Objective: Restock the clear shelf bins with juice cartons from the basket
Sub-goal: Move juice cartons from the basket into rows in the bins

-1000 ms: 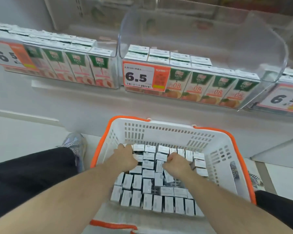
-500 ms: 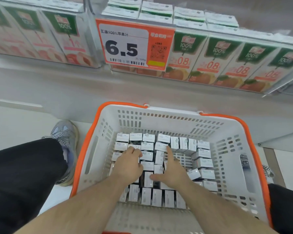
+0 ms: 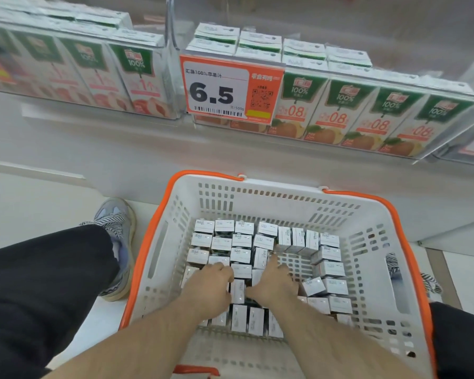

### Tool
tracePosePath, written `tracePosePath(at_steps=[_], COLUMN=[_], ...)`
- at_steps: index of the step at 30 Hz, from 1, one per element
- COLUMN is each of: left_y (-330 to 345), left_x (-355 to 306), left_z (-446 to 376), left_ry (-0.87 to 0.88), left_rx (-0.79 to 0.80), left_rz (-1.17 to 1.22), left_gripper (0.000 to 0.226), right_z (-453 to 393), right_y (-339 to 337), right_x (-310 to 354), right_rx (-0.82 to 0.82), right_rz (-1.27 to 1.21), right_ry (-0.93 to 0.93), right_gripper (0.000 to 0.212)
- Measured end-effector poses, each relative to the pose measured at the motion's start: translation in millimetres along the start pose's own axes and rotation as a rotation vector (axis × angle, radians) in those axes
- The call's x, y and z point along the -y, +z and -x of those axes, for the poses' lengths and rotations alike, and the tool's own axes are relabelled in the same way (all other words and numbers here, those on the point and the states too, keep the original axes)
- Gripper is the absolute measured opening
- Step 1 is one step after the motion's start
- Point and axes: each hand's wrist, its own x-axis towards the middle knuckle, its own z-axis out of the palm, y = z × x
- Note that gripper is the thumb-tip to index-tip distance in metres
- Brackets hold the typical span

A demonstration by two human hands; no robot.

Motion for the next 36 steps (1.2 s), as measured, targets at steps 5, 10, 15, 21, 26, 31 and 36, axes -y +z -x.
tracePosePath(at_steps=[5,10,15,21,26,31,36], left_y=[2.5,-25.2,-76.7,-158.2,-220.9,-256.5,-260.1], left_x=[-6.0,-9.6,-35.1,-101.9,-111.2,-110.6,-94.6], left_z=[-5.1,-8.6,10.1,62.5,101.8,116.3,101.0], left_ry=[0.021,0.013,0.072,0.212,0.236,0.192,0.335], left_rx=[0.015,-0.049,-0.033,-0.006,0.06,0.247,0.366], left_rz=[0.034,0.137,0.313,0.854,1.256,1.44,1.49], left_gripper=[0.039,0.044,0.081,0.046,0.016,0.035,0.069], right_z=[-4.3,11.0,57.2,136.5,185.0,188.1,180.3], right_y=[-5.6,-56.2,-138.1,-217.7,-259.1,-261.0,-267.4], right_x=[11.2,-6.7,-17.2,-7.3,-19.5,-27.0,-19.9], right_rx=[0.0,0.055,0.216,0.313,0.282,0.232,0.037], right_rz=[-0.057,-0.344,-0.586,-0.654,-0.884,-1.193,-1.295], right_ry=[0.076,0.025,-0.148,-0.412,-0.567,-0.616,-0.612], right_gripper=[0.073,0.086,0.027,0.046,0.049,0.02,0.01])
